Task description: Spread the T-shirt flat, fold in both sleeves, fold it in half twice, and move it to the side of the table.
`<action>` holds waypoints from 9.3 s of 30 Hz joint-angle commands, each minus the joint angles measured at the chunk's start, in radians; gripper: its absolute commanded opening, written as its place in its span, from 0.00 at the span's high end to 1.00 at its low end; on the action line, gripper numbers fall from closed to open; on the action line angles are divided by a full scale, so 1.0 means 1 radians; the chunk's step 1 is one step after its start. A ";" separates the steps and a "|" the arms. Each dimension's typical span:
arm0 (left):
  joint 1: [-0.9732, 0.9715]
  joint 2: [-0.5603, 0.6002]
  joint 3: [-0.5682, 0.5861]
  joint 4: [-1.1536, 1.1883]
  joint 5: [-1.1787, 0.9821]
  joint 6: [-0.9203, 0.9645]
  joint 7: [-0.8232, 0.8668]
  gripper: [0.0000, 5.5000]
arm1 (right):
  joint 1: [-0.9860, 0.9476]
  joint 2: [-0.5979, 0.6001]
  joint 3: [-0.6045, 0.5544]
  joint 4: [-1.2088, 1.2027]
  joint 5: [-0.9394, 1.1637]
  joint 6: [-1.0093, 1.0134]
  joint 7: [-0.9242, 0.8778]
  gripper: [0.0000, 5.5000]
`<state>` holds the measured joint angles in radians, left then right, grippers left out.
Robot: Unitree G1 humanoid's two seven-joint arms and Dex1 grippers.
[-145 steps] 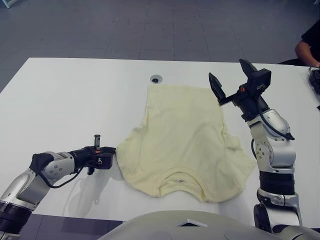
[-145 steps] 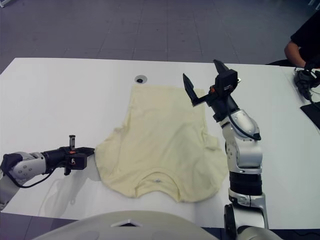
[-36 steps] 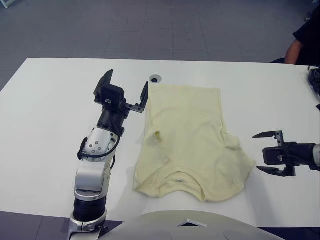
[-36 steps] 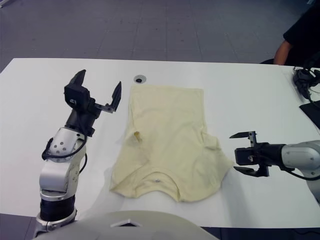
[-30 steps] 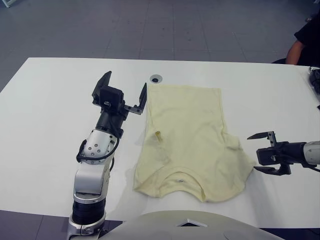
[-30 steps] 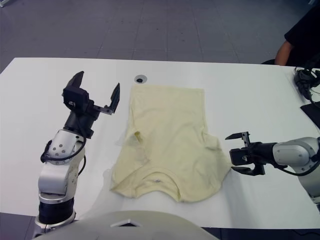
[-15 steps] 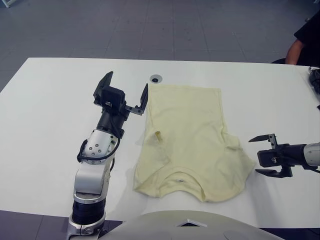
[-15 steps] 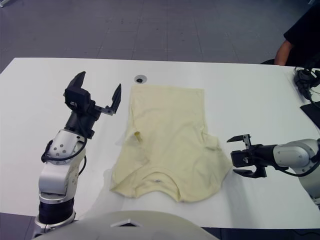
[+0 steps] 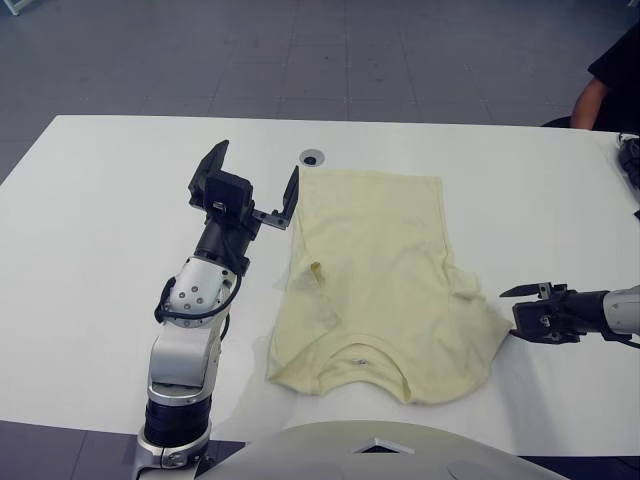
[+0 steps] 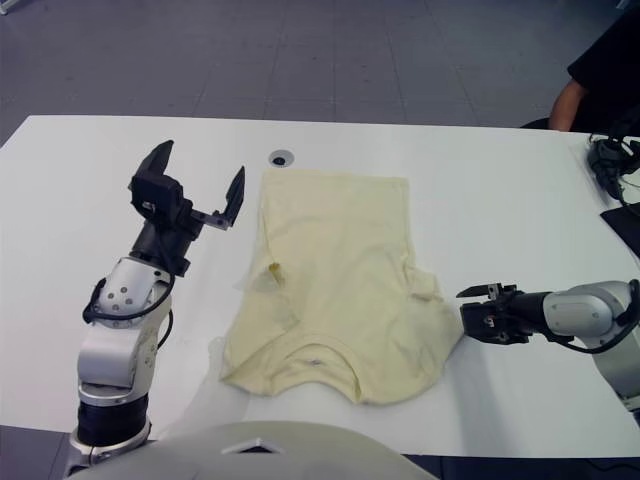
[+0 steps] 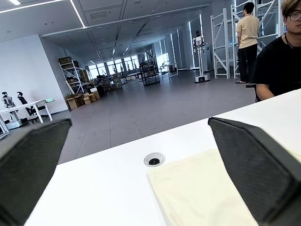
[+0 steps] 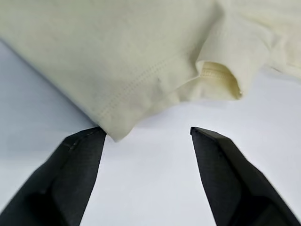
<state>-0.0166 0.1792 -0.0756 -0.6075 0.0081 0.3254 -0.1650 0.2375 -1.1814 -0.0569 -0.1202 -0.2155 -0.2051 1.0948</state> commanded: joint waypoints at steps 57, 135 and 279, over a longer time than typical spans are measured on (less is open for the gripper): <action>-0.026 0.008 -0.049 0.024 0.038 0.003 -0.022 0.02 | -0.168 0.033 0.036 -0.109 0.131 0.033 0.005 0.80; -0.025 0.027 -0.035 0.014 0.043 0.017 -0.021 0.02 | 0.006 -0.061 0.043 -0.034 0.006 -0.022 -0.006 0.99; 0.592 0.627 -0.218 -0.086 0.409 -0.179 -0.584 0.85 | 0.480 0.190 0.103 -0.778 0.003 0.740 -0.227 0.74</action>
<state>0.5657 0.8027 -0.2891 -0.7200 0.3893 0.1151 -0.7453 0.7254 -0.9779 0.0410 -0.9152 -0.2029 0.5187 0.8609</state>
